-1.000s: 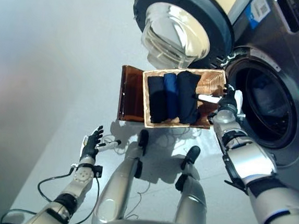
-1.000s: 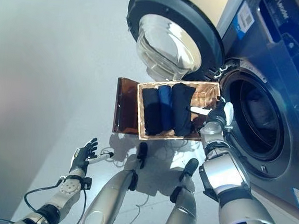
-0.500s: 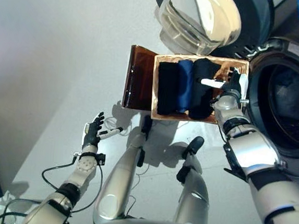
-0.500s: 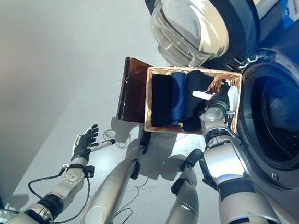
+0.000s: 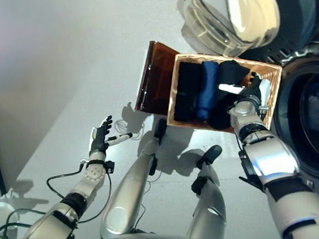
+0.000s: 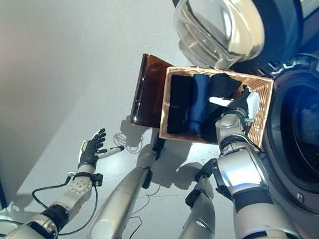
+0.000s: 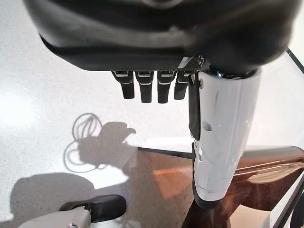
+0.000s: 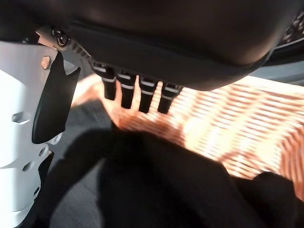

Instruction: Pick up the clothes and place them into the washing machine

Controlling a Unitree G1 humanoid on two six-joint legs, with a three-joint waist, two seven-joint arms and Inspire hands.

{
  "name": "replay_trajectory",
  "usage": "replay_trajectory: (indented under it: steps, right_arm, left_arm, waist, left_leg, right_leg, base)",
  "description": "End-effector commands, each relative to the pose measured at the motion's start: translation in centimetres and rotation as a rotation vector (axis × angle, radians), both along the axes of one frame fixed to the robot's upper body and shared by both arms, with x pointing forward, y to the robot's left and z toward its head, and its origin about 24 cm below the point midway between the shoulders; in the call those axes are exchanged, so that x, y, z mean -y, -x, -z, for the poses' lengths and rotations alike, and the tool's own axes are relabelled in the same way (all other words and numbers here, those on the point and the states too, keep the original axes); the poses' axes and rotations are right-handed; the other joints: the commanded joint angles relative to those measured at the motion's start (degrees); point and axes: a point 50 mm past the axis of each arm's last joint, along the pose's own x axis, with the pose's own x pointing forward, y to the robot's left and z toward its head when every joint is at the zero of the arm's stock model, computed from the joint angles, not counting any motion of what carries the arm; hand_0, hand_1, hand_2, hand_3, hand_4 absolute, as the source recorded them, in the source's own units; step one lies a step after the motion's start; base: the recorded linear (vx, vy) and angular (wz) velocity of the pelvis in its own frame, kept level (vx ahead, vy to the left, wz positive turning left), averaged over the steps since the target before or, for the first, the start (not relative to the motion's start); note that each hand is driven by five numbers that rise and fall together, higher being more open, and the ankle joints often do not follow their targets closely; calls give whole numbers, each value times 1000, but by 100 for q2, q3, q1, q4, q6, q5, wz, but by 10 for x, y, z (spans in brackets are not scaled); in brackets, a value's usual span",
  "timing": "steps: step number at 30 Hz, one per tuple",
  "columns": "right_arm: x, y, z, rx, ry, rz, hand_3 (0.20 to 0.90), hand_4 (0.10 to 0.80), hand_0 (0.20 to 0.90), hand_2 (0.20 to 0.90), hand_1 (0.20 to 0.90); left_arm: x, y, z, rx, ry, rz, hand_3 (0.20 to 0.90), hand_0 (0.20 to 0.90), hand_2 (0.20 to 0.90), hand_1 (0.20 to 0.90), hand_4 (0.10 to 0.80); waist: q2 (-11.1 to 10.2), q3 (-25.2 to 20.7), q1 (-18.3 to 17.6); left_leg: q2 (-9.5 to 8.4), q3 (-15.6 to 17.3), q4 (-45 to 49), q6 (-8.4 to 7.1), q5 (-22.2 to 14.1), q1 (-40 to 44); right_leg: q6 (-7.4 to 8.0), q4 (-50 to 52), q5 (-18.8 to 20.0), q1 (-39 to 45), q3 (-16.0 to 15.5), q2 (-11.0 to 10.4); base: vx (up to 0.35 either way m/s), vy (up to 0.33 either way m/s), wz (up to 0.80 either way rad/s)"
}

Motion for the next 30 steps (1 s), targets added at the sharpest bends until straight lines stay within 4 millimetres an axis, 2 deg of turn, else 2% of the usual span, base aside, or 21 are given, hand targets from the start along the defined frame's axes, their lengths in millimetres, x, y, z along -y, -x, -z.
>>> replay_trajectory:
  steps: [1, 3, 4, 8, 10, 11, 12, 16, 23, 27, 30]
  right_arm:
    - [27, -1, -42, 96, 146, 76, 549, 549, 549, 549, 549]
    - [31, 0, -45, 98, 148, 89, 378, 427, 378, 378, 378]
    - [30, -1, -46, 100, 152, 88, 211, 308, 211, 211, 211]
    - [28, -2, -46, 99, 161, 79, 200, 300, 200, 200, 200]
    - [27, -2, -43, 89, 166, 73, 381, 429, 381, 381, 381]
    - [27, -1, -42, 81, 173, 71, 384, 431, 384, 384, 384]
    - [24, -2, -40, 76, 173, 69, 200, 300, 200, 200, 200]
    - [24, -1, -36, 63, 173, 72, 200, 300, 200, 200, 200]
    - [38, 6, -31, 62, 155, 123, 200, 300, 200, 200, 200]
    - [46, 11, -24, 91, 114, 136, 200, 300, 200, 200, 200]
    - [42, 10, -22, 150, 42, 115, 200, 300, 200, 200, 200]
  left_arm:
    - [-14, -1, -19, 120, -53, -36, 900, 900, 900, 900, 800]
    - [-14, -1, -22, 138, -54, -36, 900, 900, 900, 900, 800]
    - [-14, -1, -22, 141, -52, -35, 900, 900, 900, 900, 800]
    - [-15, 1, -22, 143, -55, -41, 900, 900, 900, 900, 800]
    - [-15, 3, -20, 133, -56, -42, 900, 900, 900, 900, 800]
    - [-14, 5, -18, 127, -55, -37, 900, 900, 900, 900, 800]
    - [-14, 6, -16, 117, -55, -38, 900, 900, 900, 900, 800]
    - [-14, 8, -13, 103, -61, -31, 900, 900, 900, 900, 800]
    - [-14, 16, -5, 60, -82, 0, 900, 900, 900, 900, 800]
    - [-18, 23, 5, 7, -99, -1, 900, 900, 900, 900, 800]
    - [-22, 26, 11, -30, -97, -17, 900, 900, 900, 900, 800]
  waist:
    - [365, 69, 131]
    - [451, 95, 164]
    - [472, 97, 175]
    - [509, 72, 184]
    - [530, 50, 178]
    - [540, 35, 172]
    - [565, 6, 168]
    - [578, -20, 155]
    - [679, -160, 128]
    - [672, -274, -8]
    - [635, -343, -125]
  left_leg:
    - [-9, 260, 685, -424, -738, -591]
    - [-22, 268, 713, -416, -738, -660]
    - [-22, 274, 734, -412, -738, -687]
    - [-17, 282, 746, -402, -744, -712]
    - [-27, 291, 768, -398, -739, -713]
    - [-29, 294, 759, -395, -739, -702]
    - [-22, 304, 750, -396, -732, -673]
    - [-21, 316, 751, -396, -731, -625]
    - [-26, 415, 592, -385, -691, -277]
    - [-11, 506, 472, -376, -675, 9]
    - [10, 578, 354, -373, -650, 202]
  right_leg:
    - [-96, 279, -609, 173, 200, -179]
    - [-105, 381, -634, 57, 224, -205]
    - [-109, 420, -644, 10, 232, -215]
    - [-111, 492, -659, -65, 264, -232]
    - [-115, 536, -665, -102, 293, -235]
    - [-112, 542, -664, -109, 310, -236]
    - [-106, 568, -673, -109, 325, -238]
    - [-107, 596, -690, -90, 354, -232]
    - [-66, 439, -605, 177, 428, -254]
    - [-28, 260, -480, 367, 536, -232]
    - [0, 86, -389, 498, 623, -210]
  base:
    - [-14, 33, 17]
    - [-19, 54, 15]
    - [-10, 37, 9]
    - [2, 19, 4]
    - [1, 16, 0]
    - [0, 0, 0]
    - [0, 0, 0]
    - [0, 4, -2]
    - [-5, -2, -7]
    - [-1, 10, -11]
    - [9, 13, -14]
